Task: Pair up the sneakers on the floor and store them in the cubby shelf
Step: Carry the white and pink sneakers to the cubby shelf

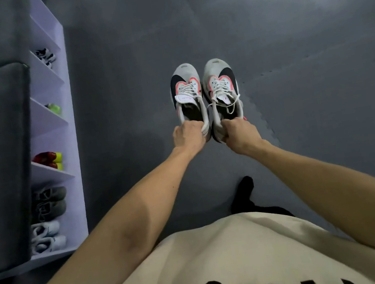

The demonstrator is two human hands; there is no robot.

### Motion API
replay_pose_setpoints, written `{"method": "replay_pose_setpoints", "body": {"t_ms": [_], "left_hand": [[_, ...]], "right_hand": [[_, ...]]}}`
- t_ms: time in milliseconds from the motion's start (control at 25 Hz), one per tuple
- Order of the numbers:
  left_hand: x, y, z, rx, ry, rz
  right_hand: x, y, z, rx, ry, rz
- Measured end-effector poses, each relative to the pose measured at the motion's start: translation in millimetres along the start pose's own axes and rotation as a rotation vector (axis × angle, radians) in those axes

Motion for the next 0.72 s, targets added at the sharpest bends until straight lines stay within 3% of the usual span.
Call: {"method": "replay_pose_setpoints", "body": {"t_ms": [360,720], "left_hand": [[-68.6,48.5,-216.1,-0.079,0.049,0.043],[-124.6,14.8,-461.5,-0.110,0.049,0.072]], "right_hand": [[-108.4,48.5,-215.7,-0.102,-0.021,0.052],[-161.4,48.6,-471.6,-0.124,-0.029,0.068]]}}
Point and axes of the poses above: each hand's wrist, its own z-axis away from the middle knuckle, its own x-axis out of the palm, y = z × x, the point moved 9 cm from there along -z, towards the middle knuckle
